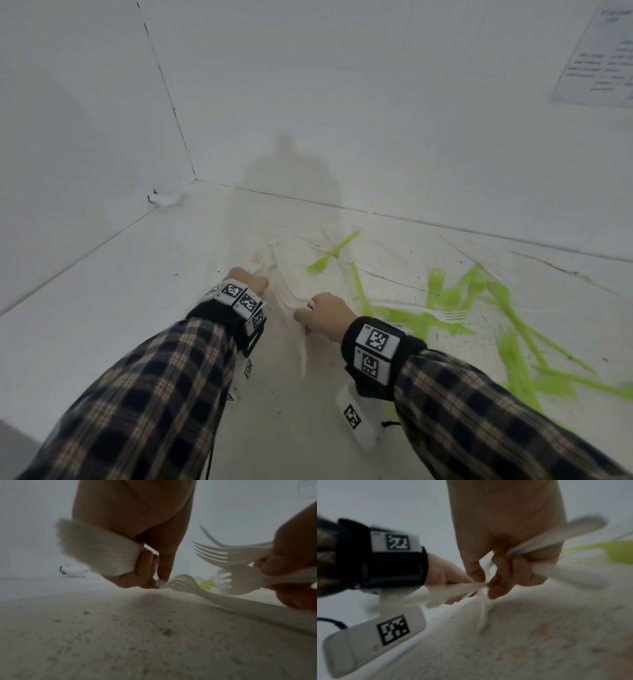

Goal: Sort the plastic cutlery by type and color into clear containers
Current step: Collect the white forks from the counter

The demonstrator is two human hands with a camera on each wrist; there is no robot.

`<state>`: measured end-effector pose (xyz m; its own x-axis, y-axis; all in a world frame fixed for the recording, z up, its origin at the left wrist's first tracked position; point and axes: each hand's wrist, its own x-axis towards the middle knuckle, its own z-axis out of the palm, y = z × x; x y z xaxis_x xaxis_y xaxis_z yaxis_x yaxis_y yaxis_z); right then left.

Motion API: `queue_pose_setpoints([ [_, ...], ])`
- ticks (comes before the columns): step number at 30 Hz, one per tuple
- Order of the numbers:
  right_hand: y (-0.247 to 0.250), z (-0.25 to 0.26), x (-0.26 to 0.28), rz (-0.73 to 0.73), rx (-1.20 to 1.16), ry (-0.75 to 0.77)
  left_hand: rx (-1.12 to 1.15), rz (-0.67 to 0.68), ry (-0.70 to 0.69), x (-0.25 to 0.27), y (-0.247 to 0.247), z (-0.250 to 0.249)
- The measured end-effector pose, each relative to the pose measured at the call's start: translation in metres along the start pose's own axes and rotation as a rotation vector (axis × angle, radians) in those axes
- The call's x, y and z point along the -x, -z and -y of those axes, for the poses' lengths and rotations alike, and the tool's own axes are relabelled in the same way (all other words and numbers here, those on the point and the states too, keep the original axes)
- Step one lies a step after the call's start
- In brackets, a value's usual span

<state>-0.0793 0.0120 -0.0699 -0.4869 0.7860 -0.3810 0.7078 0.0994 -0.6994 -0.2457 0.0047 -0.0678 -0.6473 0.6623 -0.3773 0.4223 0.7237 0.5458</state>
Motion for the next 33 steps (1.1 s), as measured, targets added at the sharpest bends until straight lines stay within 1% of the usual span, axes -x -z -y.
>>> queue_pose_setpoints([
  [2, 0.004, -0.003, 0.004, -0.009, -0.038, 0.033, 0.038, -0.005, 0.018, 0.004, 0.004, 0.001],
  [4, 0.006, -0.004, 0.005, -0.053, -0.108, 0.038, 0.11, 0.017, 0.061, 0.009, 0.008, 0.002],
  [7, 0.007, -0.002, 0.01, -0.158, -0.344, 0.01, 0.224, 0.02, 0.081, 0.017, 0.012, 0.001],
  [9, 0.01, 0.0, 0.014, -0.141, -0.486, -0.008, 0.351, -0.002, 0.097, 0.021, 0.01, 0.0],
  [11, 0.01, 0.0, 0.016, -0.113, -0.448, -0.005, 0.473, -0.023, 0.104, 0.03, 0.008, -0.002],
  [13, 0.008, -0.003, 0.015, -0.174, -0.426, -0.022, 0.52, -0.012, 0.101, 0.039, 0.004, -0.001],
  [15, 0.006, -0.005, 0.015, -0.239, -0.443, -0.053, 0.587, 0.056, 0.091, 0.049, -0.002, -0.002],
  [17, 0.007, -0.004, 0.019, -0.253, -0.53, -0.078, 0.713, 0.098, 0.102, 0.069, -0.008, -0.006],
  [19, 0.011, -0.004, 0.023, -0.263, -0.662, -0.08, 0.811, 0.105, 0.098, 0.09, -0.015, -0.012],
  [22, 0.021, -0.005, 0.032, -0.299, -0.776, -0.052, 0.857, 0.22, 0.005, 0.116, -0.031, -0.025],
  [25, 0.033, -0.011, 0.043, -0.291, -0.854, -0.023, 0.844, 0.325, -0.07, 0.132, -0.047, -0.034],
  [30, 0.051, -0.031, 0.057, -0.266, -0.92, 0.039, 0.815, 0.342, -0.115, 0.144, -0.069, -0.048],
  [33, 0.057, -0.04, 0.06, -0.343, -0.913, 0.016, 0.782, 0.332, -0.122, 0.148, -0.076, -0.053],
])
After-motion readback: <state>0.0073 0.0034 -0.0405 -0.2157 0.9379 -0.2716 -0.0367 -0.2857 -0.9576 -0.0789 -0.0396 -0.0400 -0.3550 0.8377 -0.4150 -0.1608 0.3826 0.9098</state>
